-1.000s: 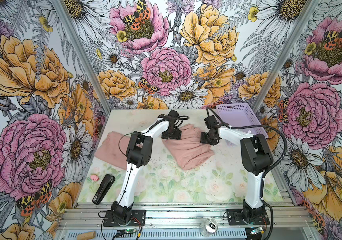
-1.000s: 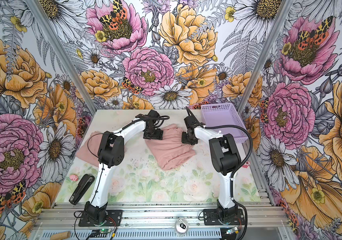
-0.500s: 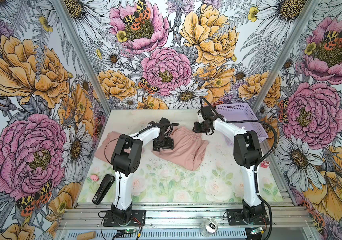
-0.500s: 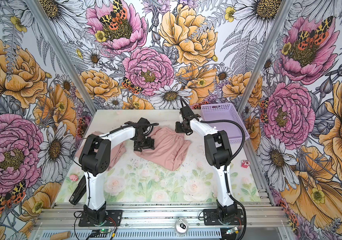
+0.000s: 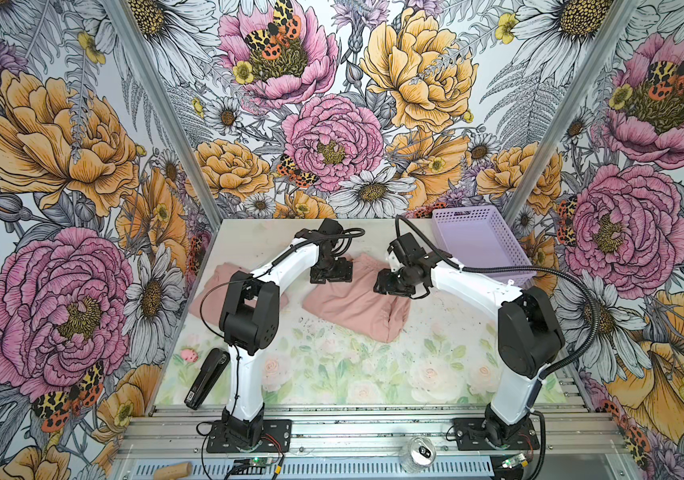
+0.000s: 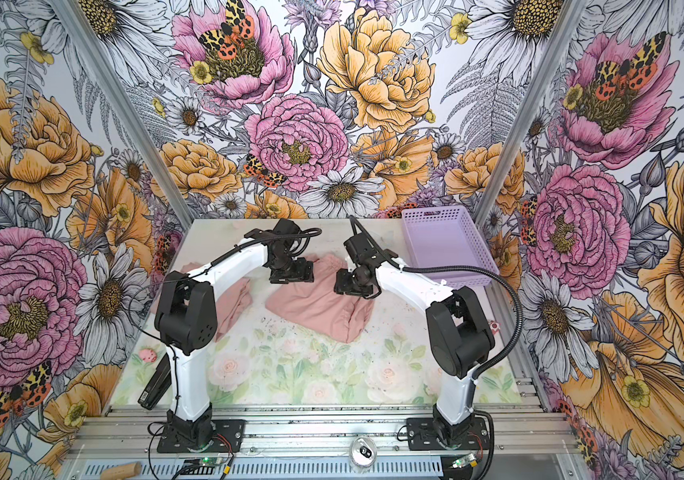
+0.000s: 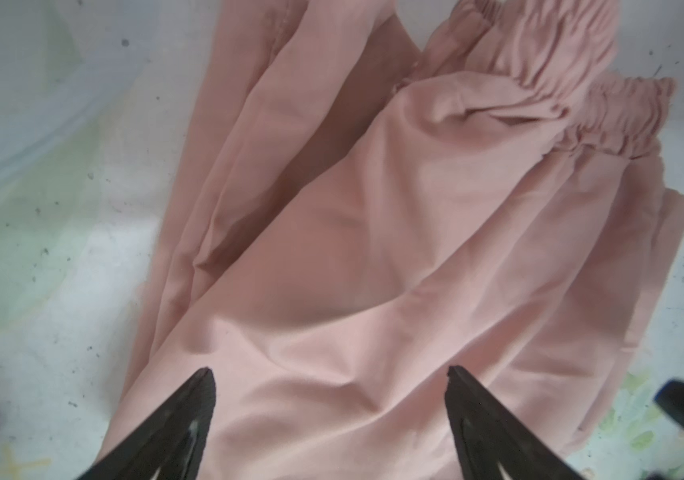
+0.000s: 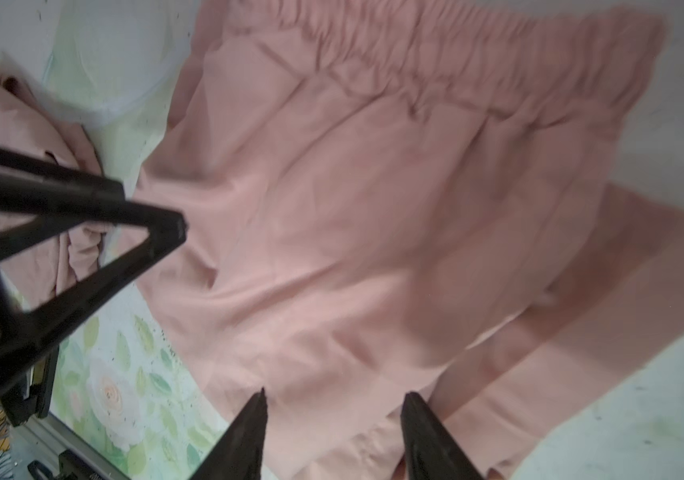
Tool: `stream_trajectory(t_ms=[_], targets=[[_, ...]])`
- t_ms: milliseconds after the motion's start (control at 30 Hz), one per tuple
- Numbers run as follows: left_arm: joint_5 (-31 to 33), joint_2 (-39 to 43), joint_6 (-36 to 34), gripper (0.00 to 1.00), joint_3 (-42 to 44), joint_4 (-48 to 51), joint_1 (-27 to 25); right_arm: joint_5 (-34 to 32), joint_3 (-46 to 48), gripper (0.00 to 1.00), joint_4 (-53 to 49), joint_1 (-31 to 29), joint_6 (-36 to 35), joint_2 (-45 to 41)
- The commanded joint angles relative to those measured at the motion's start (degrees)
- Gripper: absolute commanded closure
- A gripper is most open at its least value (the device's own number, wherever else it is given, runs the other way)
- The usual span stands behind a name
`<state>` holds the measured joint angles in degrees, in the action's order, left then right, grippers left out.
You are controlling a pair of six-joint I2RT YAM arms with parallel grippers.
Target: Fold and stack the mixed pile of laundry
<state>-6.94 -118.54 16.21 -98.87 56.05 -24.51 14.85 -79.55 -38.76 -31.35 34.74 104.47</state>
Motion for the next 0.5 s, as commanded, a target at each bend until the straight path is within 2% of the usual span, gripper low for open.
stream_trajectory(t_ms=[0,200,467], targets=[[4.01,-4.05,-4.75,0.12,-1.09,-0.30,0.16,-2.10,2.31,0.45,2.29,-0.74,5.65,0.53],[5.04,-7.05,-4.35,0.14,-1.43,-1.58,1.81,-8.45,4.58,0.46,1.37,-0.78,4.30,4.77],[2.59,-5.63,-2.26,0.19,5.22,-1.69,3.10,-10.37,2.22,0.47,0.62,0.62,-0.26,9.35]])
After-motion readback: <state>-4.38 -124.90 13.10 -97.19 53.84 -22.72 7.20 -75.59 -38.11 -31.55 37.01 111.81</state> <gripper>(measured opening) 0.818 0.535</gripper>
